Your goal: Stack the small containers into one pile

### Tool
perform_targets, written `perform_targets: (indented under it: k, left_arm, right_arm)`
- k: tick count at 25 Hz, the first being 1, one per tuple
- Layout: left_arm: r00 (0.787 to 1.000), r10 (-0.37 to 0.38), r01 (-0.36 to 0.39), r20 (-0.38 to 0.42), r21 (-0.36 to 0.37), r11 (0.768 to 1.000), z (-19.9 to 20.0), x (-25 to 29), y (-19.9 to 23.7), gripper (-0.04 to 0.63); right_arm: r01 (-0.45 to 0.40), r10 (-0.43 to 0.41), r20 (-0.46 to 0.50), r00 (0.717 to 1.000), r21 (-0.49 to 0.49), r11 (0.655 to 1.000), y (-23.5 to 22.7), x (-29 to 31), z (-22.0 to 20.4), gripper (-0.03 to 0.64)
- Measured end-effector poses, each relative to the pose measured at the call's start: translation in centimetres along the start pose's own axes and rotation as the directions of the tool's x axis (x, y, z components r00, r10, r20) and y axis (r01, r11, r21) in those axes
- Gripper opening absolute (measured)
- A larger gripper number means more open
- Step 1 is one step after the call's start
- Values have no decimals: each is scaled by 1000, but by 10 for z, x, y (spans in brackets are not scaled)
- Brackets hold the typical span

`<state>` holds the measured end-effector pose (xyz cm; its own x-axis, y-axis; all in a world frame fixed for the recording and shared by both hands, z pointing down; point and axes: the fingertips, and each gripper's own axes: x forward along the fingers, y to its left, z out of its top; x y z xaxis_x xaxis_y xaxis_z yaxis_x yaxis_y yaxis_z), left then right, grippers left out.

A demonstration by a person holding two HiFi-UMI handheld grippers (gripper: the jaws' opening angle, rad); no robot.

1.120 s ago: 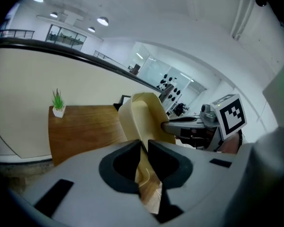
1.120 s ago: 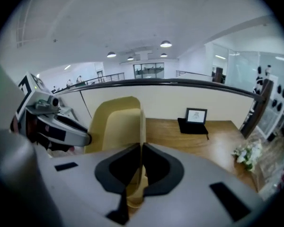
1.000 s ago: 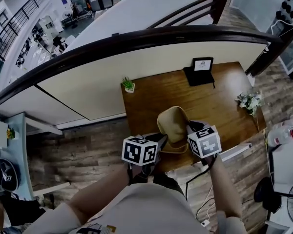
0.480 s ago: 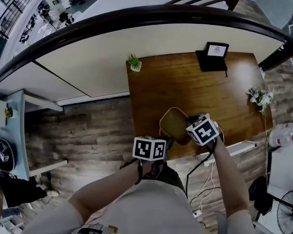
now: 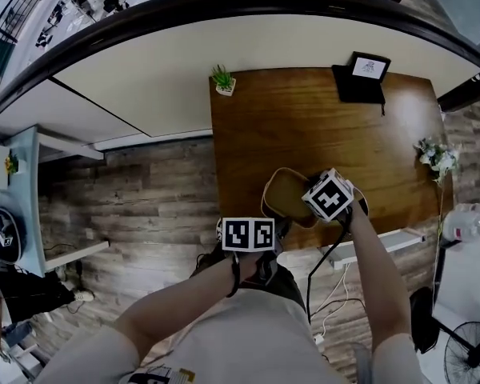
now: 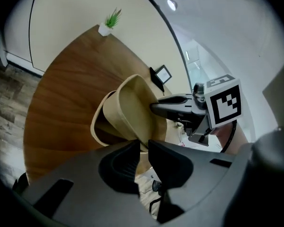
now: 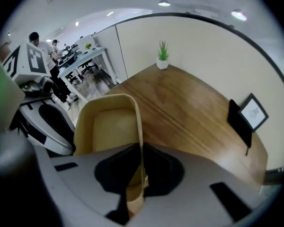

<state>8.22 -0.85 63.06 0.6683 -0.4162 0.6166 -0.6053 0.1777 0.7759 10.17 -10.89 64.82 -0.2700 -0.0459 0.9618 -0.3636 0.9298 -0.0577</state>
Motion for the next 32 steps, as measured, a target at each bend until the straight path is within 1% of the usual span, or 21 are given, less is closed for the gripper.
perform_targets:
  k: [2, 4, 6, 8, 10, 12, 14, 18, 20, 22, 24, 28, 32]
  left_arm:
    - [1000, 15, -15, 1, -2, 1000, -2, 2, 2, 57]
    - [1000, 26, -26, -8, -1, 1000, -6, 4, 5, 58]
    - [999, 35, -34, -24, 16, 999, -12, 7, 6, 66]
    - [998, 29, -28, -48, 33, 999, -19, 9, 5, 74]
    - [997, 8, -5, -71, 42, 999, -26, 11, 0, 116]
    - [996, -1, 7, -86, 66, 998, -31, 12, -3, 169]
    - [996, 10, -2, -89, 89, 996, -33, 11, -2, 204]
    - [996, 44, -39, -71, 72, 997, -30, 5, 9, 234]
    - [996, 60, -56, -59, 74, 996, -26, -1, 16, 246]
    - [996, 80, -76, -41, 88, 993, -21, -11, 24, 259]
    - [995, 101, -100, -13, 93, 991, -12, -21, 35, 263]
    - [991, 125, -127, 42, 68, 989, 12, -31, 51, 264]
    - [989, 133, -139, 67, 95, 986, 31, -33, 53, 264]
  right_arm:
    - [-23, 23, 6, 1000, -51, 998, 2, 1, 5, 25]
    - [-42, 42, -3, 999, -127, 991, 7, 2, 7, 22]
    - [-61, 60, -11, 998, -194, 979, 11, 5, 8, 17]
    - [-83, 80, -22, 997, -241, 967, 15, 9, 7, 15]
    - [-93, 86, -36, 996, -291, 952, 19, 12, 4, 12]
    - [-90, 78, -49, 996, -334, 938, 21, 15, 3, 12]
    - [-84, 62, -70, 996, -379, 922, 24, 19, 2, 12]
    - [-57, 12, -101, 995, -456, 888, 25, 27, 0, 22]
    - [-55, 5, -107, 994, -462, 885, 25, 27, 0, 64]
    - [-45, -9, -113, 994, -469, 882, 24, 26, 0, 66]
    - [-36, -24, -119, 993, -471, 881, 21, 24, -2, 91]
    - [-48, 1, -112, 994, -416, 908, 18, 20, -5, 168]
    - [-21, -6, -80, 997, -333, 943, 11, 17, -6, 216]
